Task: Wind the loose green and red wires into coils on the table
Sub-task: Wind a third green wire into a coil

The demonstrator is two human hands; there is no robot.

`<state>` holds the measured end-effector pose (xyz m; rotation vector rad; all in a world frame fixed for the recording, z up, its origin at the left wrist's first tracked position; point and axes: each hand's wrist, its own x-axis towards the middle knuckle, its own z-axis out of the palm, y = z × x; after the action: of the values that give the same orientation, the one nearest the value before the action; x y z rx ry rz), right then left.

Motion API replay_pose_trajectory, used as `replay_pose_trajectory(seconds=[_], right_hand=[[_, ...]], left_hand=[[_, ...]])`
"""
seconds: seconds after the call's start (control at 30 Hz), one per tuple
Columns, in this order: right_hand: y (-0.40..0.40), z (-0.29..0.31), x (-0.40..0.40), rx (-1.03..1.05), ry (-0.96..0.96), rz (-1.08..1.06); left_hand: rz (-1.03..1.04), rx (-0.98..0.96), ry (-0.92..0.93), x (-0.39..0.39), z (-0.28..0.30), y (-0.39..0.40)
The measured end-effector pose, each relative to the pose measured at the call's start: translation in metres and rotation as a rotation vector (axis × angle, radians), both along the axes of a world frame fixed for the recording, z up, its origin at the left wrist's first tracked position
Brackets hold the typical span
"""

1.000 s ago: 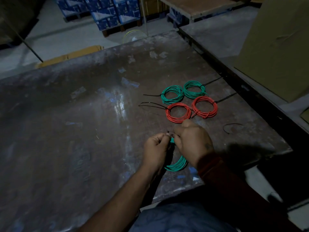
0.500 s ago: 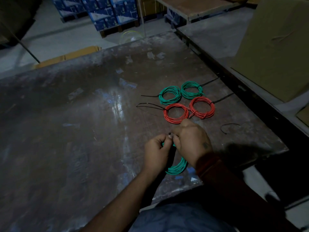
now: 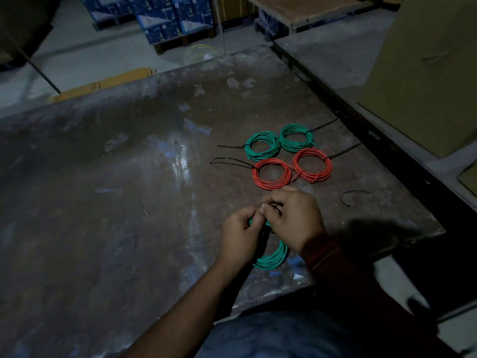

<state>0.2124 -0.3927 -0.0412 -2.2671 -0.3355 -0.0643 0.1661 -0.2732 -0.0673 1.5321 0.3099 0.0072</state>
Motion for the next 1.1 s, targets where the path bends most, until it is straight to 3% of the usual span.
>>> replay_pose_trajectory(seconds=[0.17,0.3,0.43,0.57,0.67,0.77,0.87,1.0,1.1], right_hand=[[-0.010,0.005,0.011,0.244,0.341,-0.120],[-0.011,0.017,0.016,0.371,0.599,-0.045],[-0.006,0.021,0.011,0.643,0.838,0.078],[-0.008,0.013,0.017,0.684,0.795,0.107],[-0.005,0.005,0.023,0.525,0.515,0.071],[-0.004,0.002,0.035,0.307,0.227,-0.122],[-0.007,0.015,0.048,0.328,0.108,-0.226],[-0.001,0.025,0.048,0.391,0.105,-0.199],[0.011,0.035,0.042,0.701,0.352,-0.165]], left_hand=[[-0.052,-0.066,0.008,-0.004,0.002,0.002],[-0.124,-0.065,-0.058,-0.010,0.001,0.009],[-0.143,-0.051,-0.088,-0.011,0.000,0.012],[-0.181,-0.049,-0.072,-0.013,0.001,0.014],[-0.182,-0.055,-0.065,-0.013,0.000,0.015],[-0.188,-0.071,-0.035,-0.013,0.001,0.014],[-0.188,-0.071,-0.035,-0.013,0.002,0.014],[-0.210,-0.085,-0.057,-0.009,0.002,0.016],[-0.218,-0.091,-0.055,-0.009,0.003,0.015]])
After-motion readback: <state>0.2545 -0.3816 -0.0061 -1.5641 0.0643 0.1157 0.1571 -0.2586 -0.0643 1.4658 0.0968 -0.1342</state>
